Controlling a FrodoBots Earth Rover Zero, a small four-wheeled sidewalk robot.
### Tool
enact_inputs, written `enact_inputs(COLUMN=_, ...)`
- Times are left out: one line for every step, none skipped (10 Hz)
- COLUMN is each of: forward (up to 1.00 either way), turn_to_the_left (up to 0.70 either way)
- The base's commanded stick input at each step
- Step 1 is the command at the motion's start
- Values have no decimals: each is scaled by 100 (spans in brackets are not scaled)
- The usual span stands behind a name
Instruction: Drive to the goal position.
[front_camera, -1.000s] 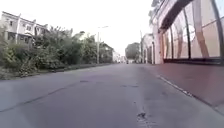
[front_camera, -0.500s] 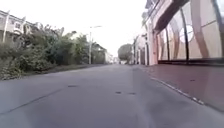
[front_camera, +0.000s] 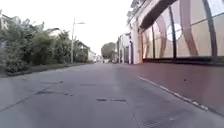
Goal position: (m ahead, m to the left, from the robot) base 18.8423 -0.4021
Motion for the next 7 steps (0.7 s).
enact_inputs(forward=100, turn_to_the_left=0)
enact_inputs(forward=100, turn_to_the_left=0)
enact_inputs(forward=100, turn_to_the_left=0)
enact_inputs(forward=100, turn_to_the_left=0)
enact_inputs(forward=100, turn_to_the_left=0)
enact_inputs(forward=100, turn_to_the_left=0)
enact_inputs(forward=100, turn_to_the_left=0)
